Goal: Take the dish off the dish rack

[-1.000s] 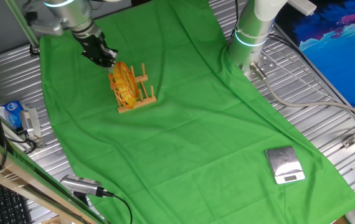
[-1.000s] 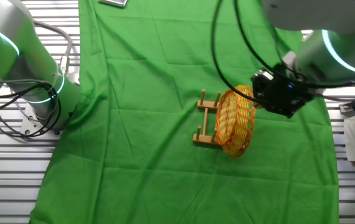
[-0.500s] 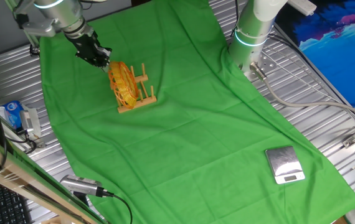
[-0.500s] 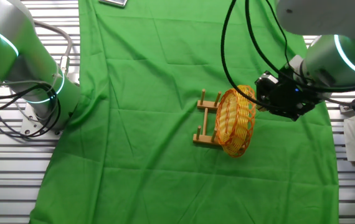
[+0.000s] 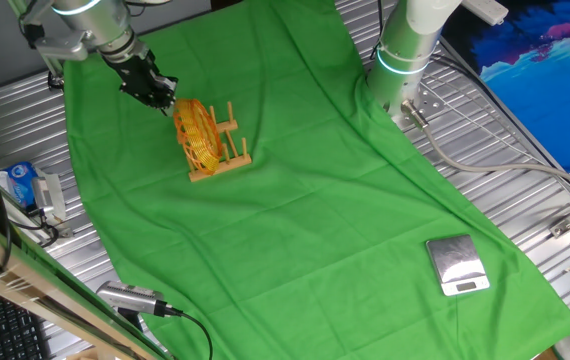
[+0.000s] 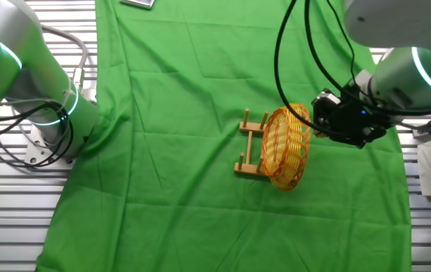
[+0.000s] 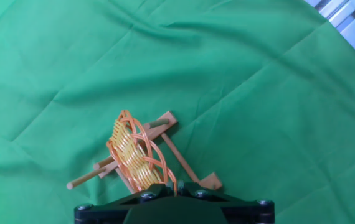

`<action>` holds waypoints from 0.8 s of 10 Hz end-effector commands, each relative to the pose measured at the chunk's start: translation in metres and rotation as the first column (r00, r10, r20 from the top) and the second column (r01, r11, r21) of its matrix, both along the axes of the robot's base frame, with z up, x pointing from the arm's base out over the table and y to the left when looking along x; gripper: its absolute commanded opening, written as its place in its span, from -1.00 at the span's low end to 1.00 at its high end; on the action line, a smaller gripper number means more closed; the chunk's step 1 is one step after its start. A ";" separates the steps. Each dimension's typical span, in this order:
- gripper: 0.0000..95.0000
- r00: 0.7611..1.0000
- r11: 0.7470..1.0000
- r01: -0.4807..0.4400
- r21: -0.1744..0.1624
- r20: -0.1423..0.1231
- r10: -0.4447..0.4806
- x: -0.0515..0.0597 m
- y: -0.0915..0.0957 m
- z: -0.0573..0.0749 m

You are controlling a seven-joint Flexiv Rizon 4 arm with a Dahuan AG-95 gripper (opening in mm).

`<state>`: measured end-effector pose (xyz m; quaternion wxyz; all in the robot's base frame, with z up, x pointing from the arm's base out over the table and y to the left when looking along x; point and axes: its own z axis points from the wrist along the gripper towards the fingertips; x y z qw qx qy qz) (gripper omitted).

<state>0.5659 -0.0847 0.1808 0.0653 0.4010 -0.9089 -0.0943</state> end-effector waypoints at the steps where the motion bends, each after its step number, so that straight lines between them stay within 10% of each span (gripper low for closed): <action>1: -0.20 1.000 1.000 -0.006 0.004 -0.003 0.006 0.001 -0.001 0.000; 8: -0.20 0.998 0.994 -0.056 0.098 -0.022 0.059 0.001 -0.003 -0.004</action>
